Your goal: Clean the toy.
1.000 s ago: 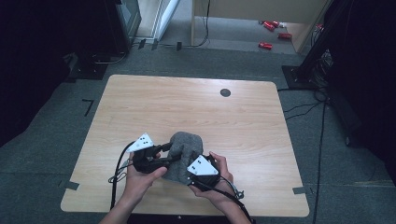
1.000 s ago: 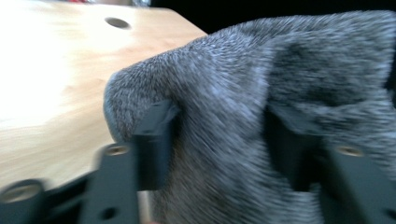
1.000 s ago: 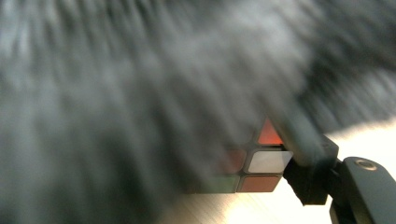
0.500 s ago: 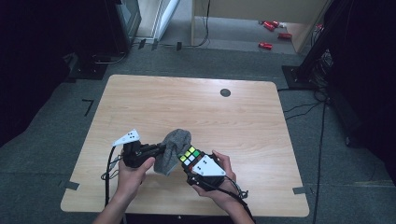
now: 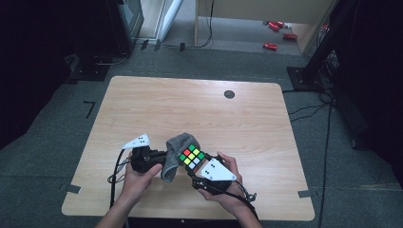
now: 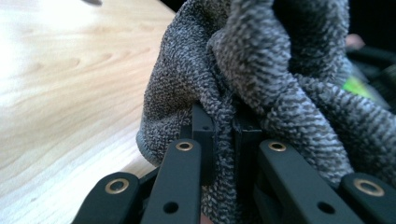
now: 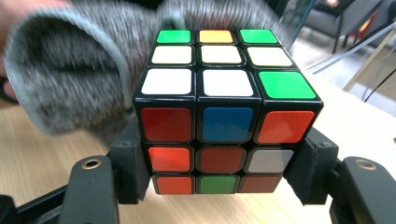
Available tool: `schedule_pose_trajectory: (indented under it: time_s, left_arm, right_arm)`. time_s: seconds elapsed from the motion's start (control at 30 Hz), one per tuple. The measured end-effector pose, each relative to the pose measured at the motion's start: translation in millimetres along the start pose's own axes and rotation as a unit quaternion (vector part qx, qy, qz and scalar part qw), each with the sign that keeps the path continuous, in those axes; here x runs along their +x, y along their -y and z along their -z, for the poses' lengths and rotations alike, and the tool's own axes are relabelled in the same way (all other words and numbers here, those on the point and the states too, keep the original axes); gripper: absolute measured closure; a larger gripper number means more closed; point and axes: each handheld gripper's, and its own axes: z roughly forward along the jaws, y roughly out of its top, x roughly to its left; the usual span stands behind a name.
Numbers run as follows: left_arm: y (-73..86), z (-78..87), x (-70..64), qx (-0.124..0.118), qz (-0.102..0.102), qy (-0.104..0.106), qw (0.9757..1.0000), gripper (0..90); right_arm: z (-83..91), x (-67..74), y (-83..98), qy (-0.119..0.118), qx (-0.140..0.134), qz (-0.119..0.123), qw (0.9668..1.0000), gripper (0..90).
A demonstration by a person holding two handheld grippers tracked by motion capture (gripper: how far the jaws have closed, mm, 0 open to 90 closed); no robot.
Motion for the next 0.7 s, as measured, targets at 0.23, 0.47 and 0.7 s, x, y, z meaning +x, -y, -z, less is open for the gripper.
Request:
schedule_pose_trajectory:
  time_s: [0.23,0.47,0.7]
  left_arm:
    - [-0.8,2.9,2.1,-0.005,-0.003,0.006,1.0,83.6]
    - [3.7,-3.9,1.1,0.023,-0.012,-0.013,0.9996,83.4]
    - [-1.6,5.5,1.3,-0.022,0.001,0.013,0.9997,80.9]
  right_arm:
    - [-3.5,3.9,1.5,0.01,0.01,0.009,0.9999,34.4]
    - [3.4,2.7,-3.7,0.008,-0.008,0.006,0.9999,34.4]
    - [-4.4,3.3,3.7,0.01,0.018,0.0,0.9998,34.4]
